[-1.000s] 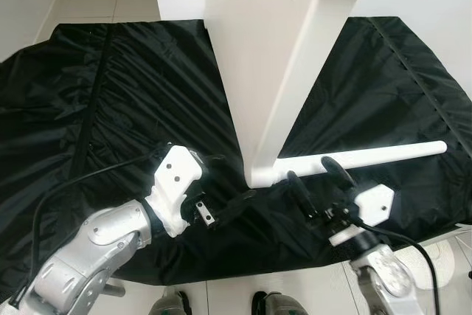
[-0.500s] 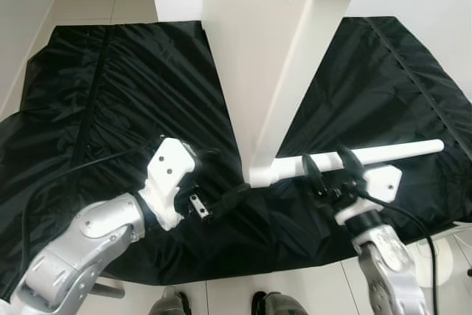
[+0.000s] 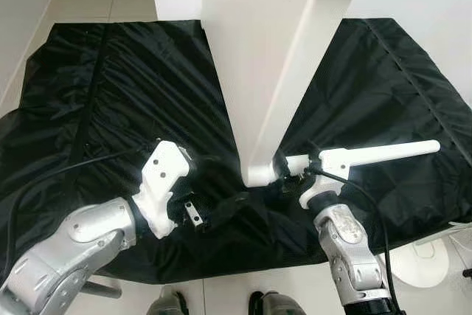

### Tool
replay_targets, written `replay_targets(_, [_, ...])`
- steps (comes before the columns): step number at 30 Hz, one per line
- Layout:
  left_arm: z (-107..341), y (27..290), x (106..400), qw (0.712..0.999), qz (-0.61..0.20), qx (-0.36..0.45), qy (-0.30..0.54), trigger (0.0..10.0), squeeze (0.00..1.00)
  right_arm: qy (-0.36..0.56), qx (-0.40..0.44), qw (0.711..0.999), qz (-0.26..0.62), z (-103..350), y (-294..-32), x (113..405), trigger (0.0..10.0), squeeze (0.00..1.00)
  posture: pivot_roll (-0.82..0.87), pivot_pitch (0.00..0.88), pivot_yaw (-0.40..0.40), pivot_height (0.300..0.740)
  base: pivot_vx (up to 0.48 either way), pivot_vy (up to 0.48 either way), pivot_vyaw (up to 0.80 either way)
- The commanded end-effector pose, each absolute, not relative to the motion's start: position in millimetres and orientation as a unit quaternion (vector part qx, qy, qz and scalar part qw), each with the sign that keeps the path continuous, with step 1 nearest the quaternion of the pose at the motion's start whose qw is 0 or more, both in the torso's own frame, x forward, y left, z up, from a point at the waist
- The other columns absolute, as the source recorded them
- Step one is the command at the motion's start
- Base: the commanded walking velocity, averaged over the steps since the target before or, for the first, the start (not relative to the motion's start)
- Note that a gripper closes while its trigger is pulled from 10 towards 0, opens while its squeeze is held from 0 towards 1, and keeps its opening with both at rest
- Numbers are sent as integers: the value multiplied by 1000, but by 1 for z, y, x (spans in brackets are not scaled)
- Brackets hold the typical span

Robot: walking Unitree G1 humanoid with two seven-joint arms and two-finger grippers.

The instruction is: Building children table

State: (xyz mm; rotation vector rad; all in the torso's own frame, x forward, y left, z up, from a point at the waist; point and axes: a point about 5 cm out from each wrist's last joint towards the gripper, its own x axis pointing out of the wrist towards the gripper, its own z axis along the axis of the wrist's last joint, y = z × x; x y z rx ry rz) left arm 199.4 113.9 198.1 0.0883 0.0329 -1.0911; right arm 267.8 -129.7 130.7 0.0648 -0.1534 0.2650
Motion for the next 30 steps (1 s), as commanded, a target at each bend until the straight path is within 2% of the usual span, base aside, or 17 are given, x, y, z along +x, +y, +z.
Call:
replay_targets(1, [201, 112, 190, 811, -583, 49, 18, 10000, 0, -44, 24, 987, 155, 117, -120, 271, 10000, 0, 13, 124, -34, 740, 0, 0, 0])
replay_targets(11, [201, 114, 191, 814, -578, 53, 21, 10000, 0, -30, 27, 982, 183, 112, -107, 276, 10000, 0, 22, 119, -36, 740, 0, 0, 0])
replay_targets(13, [201, 118, 189, 814, -579, 52, 23, 10000, 0, -25, 25, 977, 212, 110, -95, 277, 10000, 0, 33, 118, -41, 740, 0, 0, 0])
replay_targets(20, [200, 119, 185, 808, -585, 53, 32, 10000, 0, -28, 23, 967, 253, 110, -82, 272, 10000, 0, 35, 119, -40, 740, 0, 0, 0])
replay_targets(21, [200, 118, 184, 805, -589, 55, 35, 10000, 0, -29, 30, 958, 283, 111, -76, 266, 10000, 0, 35, 119, -40, 740, 0, 0, 0])
replay_targets(30, [201, 117, 183, 803, -593, 54, 36, 10000, 0, -37, 39, 954, 295, 112, -74, 262, 10000, 0, 26, 127, -31, 740, 0, 0, 0])
